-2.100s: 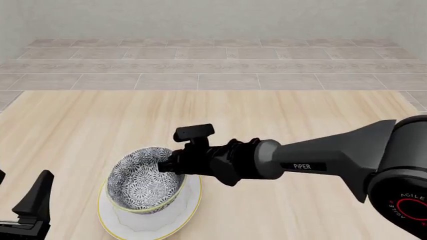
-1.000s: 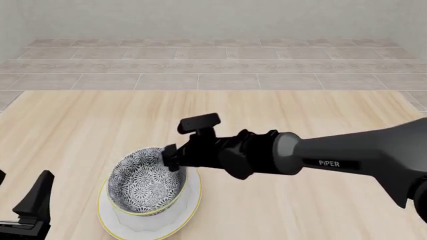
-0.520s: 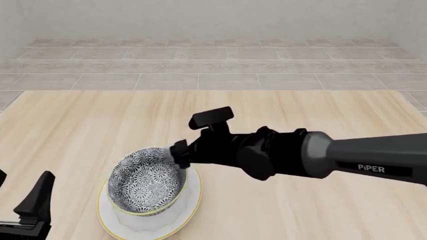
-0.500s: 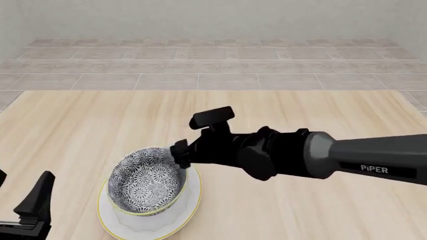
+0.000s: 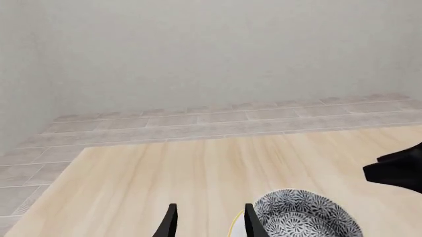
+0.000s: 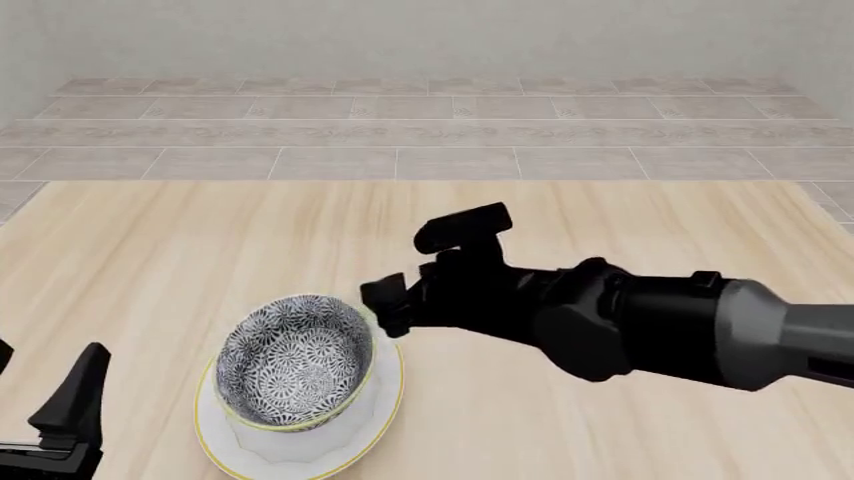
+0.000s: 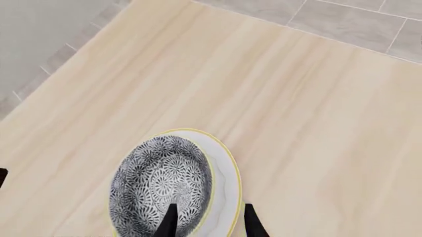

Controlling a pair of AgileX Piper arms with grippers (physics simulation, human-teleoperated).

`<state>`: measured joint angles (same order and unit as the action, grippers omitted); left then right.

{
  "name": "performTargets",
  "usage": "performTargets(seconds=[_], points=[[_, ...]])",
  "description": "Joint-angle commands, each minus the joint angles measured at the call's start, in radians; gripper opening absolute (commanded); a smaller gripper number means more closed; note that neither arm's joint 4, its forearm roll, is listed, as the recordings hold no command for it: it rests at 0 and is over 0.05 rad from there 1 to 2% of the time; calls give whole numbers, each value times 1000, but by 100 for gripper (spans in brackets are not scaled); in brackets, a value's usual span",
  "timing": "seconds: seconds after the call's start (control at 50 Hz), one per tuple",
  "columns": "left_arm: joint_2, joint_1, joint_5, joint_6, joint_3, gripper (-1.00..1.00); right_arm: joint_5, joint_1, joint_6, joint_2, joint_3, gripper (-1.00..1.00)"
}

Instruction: Put the bowl on the plate.

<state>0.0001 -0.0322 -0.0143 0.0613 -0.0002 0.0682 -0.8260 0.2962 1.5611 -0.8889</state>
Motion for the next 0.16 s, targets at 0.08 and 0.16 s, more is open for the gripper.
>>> performTargets(seconds=[0.08,0.16], points=[[0,3,-2,0,0,100,58,3,23,-46,80,100],[0,4,-4,-2,0,100,85,-2,42,-58,111,100]])
